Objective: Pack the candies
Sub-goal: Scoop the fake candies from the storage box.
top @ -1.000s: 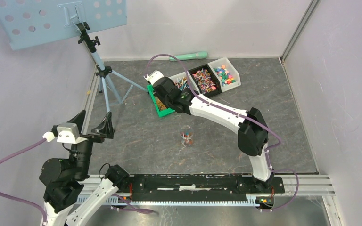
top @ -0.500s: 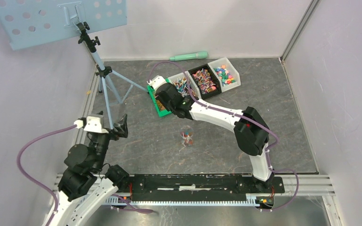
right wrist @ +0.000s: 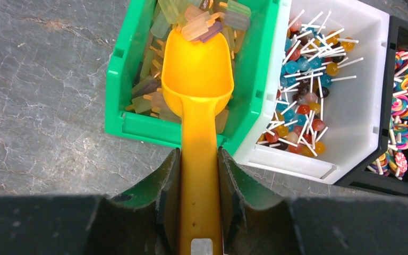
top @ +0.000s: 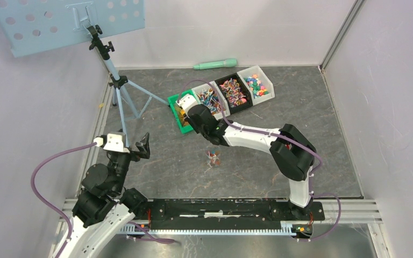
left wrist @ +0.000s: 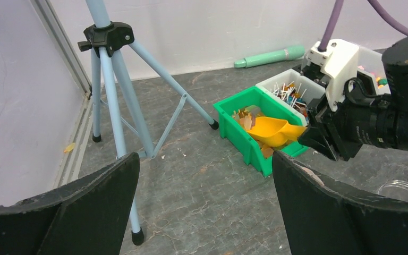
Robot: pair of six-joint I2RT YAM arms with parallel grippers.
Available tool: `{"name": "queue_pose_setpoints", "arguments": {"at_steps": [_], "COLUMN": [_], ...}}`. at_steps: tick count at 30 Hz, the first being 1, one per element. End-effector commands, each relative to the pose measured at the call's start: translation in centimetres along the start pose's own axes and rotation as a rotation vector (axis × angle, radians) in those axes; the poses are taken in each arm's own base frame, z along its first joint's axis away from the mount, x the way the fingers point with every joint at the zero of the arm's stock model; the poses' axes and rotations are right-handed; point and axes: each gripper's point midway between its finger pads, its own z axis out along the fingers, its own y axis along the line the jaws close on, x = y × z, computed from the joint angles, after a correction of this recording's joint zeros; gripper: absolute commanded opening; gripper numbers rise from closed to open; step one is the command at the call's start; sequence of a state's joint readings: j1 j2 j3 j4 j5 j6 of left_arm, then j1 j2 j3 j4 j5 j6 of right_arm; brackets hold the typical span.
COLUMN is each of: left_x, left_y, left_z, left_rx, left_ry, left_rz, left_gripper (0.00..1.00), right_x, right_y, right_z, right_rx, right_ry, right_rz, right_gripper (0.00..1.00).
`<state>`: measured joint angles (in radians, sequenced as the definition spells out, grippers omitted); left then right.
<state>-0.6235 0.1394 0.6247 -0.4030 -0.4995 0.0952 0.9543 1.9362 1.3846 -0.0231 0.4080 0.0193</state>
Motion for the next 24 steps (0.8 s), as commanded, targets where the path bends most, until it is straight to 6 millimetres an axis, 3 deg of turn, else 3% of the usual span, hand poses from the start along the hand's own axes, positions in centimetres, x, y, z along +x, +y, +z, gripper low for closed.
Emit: {"name": "queue_pose_setpoints", "arguments": {"at_steps": [1,10,24], "left_x": [-1.1,-0.8,-0.4], "left_y": [0.5,0.6,-0.3], "left_z": [0.0,-0.1,0.4], "left_rx": [-0.026,-0.027,0.004], "left_ry": [-0.048,-0.042,-0.024], "left_rz": [-0.017,-0.014,-0.006], "left_gripper": [1.00,1.00,1.00], "right_x": [-3.0,-2.8,-2.2], "right_y": [-0.9,-0.9,0.3], "right_z": [-1.4,-1.8,-0.7], "right_rx": [0.010,0.006,-0.034], "right_ry": [-0.137,-0.225,-0.283], "right_rz": [0.049,0.070,0.094], "right_gripper": [0.00,0.00,0.00]}}
